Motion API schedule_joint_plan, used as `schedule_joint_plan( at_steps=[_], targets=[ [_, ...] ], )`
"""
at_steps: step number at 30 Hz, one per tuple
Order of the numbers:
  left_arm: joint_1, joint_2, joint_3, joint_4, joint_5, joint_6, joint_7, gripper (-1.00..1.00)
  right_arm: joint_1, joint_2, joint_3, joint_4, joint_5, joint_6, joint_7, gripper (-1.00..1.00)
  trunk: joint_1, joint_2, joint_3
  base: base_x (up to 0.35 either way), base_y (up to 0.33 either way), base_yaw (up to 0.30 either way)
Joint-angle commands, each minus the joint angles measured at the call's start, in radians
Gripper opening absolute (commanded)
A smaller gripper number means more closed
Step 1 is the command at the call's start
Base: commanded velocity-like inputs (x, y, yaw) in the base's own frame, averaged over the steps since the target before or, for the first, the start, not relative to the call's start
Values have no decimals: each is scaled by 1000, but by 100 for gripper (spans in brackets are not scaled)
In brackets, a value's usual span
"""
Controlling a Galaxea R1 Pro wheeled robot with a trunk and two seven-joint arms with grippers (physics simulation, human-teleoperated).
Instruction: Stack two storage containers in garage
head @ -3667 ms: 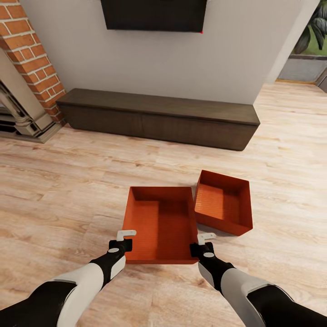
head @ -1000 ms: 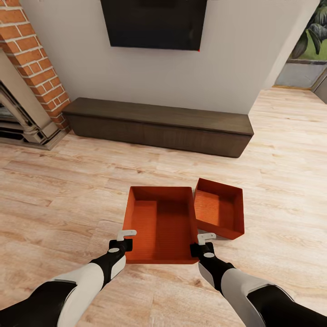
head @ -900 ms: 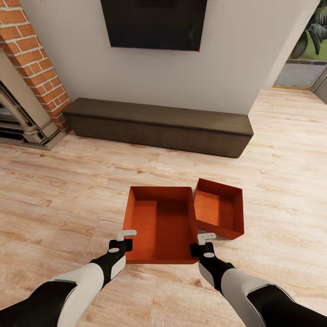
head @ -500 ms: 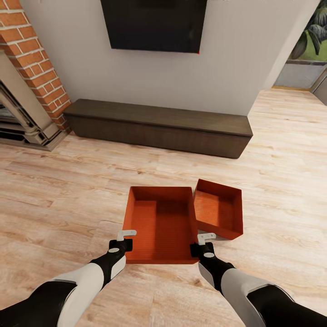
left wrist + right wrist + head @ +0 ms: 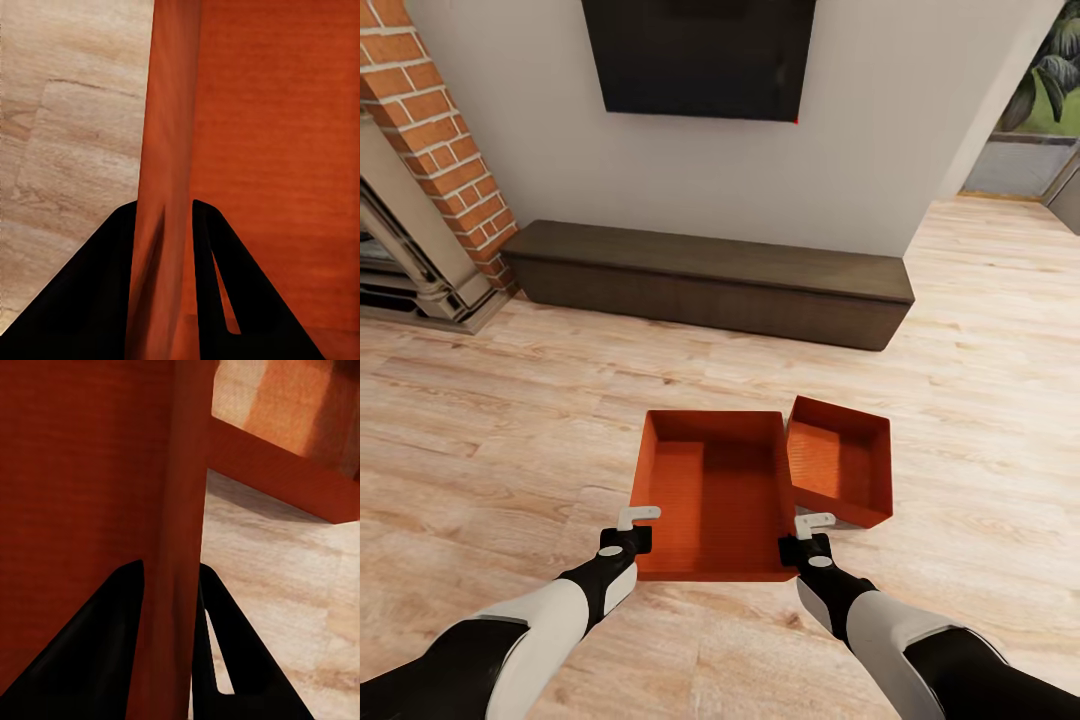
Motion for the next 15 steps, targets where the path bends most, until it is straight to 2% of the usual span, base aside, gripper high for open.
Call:
schedule_joint_plan(
  at_steps=[1, 15],
  targets=[
    [-1, 0, 17, 1, 9, -5, 20, -100, -1, 0, -11, 2, -10, -5, -5, -100, -4, 7, 3, 0, 0, 0],
    [-1, 0, 17, 1, 9, -5, 20, -100, -1, 0, -11, 2, -10, -6, -5, -100, -58, 105, 46, 0, 0, 0]
  ],
)
